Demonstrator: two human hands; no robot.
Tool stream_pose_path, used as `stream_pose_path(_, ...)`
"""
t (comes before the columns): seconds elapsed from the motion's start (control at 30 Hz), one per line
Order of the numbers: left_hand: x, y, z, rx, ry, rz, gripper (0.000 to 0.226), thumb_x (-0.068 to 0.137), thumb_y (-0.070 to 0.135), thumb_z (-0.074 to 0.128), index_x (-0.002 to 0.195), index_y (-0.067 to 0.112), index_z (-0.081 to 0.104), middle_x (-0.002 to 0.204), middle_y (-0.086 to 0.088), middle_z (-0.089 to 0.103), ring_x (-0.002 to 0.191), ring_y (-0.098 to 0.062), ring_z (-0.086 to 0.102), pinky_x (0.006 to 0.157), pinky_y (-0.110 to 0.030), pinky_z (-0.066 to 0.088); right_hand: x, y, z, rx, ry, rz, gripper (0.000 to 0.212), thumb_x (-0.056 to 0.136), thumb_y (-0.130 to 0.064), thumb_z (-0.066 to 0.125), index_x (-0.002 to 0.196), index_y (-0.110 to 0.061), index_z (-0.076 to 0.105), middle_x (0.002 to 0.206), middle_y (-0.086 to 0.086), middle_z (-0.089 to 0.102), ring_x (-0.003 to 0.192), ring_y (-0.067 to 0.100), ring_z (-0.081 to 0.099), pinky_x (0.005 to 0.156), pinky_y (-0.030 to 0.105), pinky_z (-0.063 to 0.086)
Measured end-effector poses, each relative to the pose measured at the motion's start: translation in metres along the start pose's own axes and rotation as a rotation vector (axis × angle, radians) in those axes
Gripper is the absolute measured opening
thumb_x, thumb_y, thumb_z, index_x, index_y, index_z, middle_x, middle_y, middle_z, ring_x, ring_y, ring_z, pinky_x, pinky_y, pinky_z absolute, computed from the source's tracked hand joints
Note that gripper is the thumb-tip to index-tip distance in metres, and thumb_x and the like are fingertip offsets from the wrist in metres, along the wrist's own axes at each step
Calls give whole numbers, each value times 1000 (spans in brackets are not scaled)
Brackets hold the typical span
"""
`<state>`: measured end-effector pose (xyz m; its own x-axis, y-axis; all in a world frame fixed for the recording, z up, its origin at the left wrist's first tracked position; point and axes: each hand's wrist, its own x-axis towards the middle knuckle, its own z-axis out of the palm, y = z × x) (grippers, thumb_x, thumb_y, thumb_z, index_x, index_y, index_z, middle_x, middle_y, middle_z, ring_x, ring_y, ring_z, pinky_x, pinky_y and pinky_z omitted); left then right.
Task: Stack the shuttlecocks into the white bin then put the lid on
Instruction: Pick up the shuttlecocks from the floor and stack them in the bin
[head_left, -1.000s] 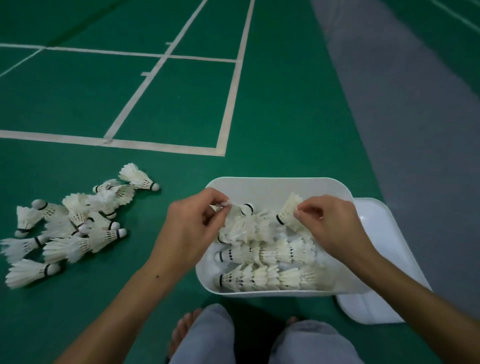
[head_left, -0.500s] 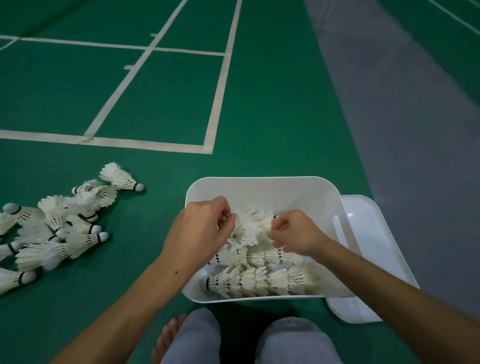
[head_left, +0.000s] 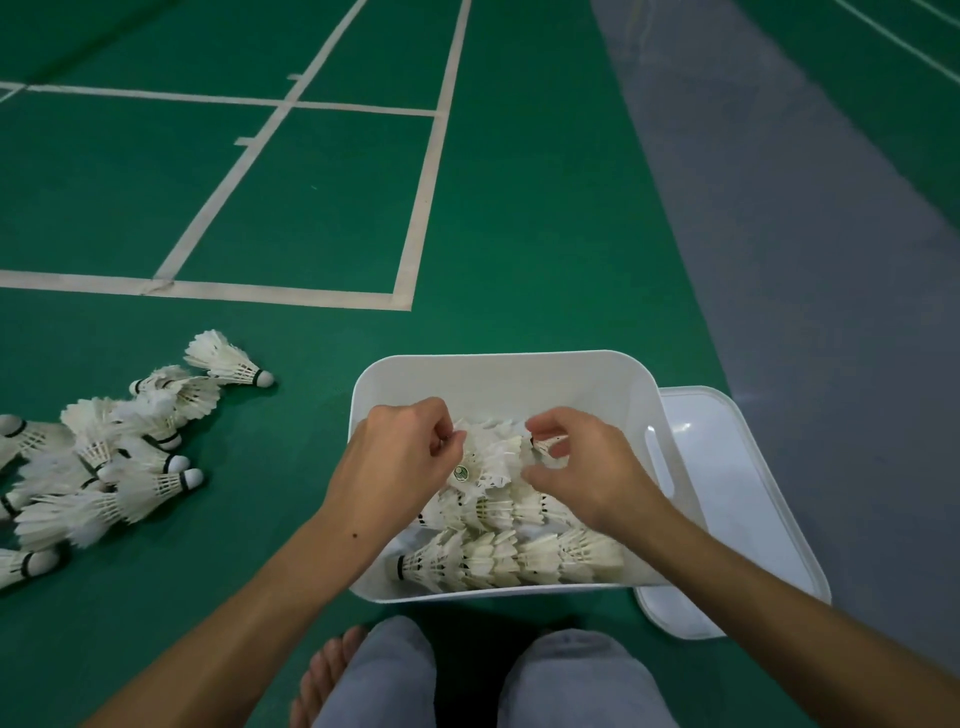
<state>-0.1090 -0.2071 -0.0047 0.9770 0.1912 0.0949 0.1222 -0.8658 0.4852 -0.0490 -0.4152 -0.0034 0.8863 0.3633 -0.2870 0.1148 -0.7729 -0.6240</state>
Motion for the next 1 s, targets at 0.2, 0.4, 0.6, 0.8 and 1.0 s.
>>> stream_pose_path(0.2, 2, 8, 4, -19, -50, -11, 18, 94, 36, 69, 80, 25, 68, 60, 9, 65, 60, -8, 63, 59, -29, 55, -25, -4, 14, -336, 81, -495, 39, 87, -38, 78, 124, -33, 67, 125, -10, 47, 112, 13, 47, 84, 28, 51)
stream_pose_path(0.4, 3, 13, -1, -229, -64, -56, 28, 101, 44, 61, 79, 28, 68, 58, 6, 70, 51, -8, 66, 60, -38, 60, -19, 11, 8, -501, 148, -531, 10, 95, -35, 67, 97, -26, 72, 89, -8, 73, 88, 21, 58, 71, 38, 53)
stream_pose_path(0.6, 5, -7, 8, 5, -184, -41, 20, 103, 33, 59, 114, 22, 72, 100, 7, 78, 82, -11, 72, 79, -36, 62, -21, 29, -13, -526, 328, -217, 13, 99, -37, 62, 92, -26, 65, 75, -6, 70, 66, 20, 62, 55, 30, 48)
stream_pose_path(0.8, 4, -9, 31, 139, -444, -71, 47, 105, 30, 57, 150, 19, 50, 144, -3, 54, 123, -24, 60, 103, -40, 51, 11, 34, 1, -265, 148, 47, 10, 97, -32, 70, 99, -22, 71, 81, -4, 71, 72, 17, 66, 65, 29, 48)
stream_pose_path(1.0, 8, -14, 30, 96, -462, -105, 50, 103, 33, 59, 150, 19, 48, 144, -3, 55, 123, -22, 60, 105, -40, 51, 34, 33, 20, 57, 11, 180, 11, 88, -23, 83, 86, -19, 72, 82, 1, 76, 74, 20, 72, 71, 34, 61)
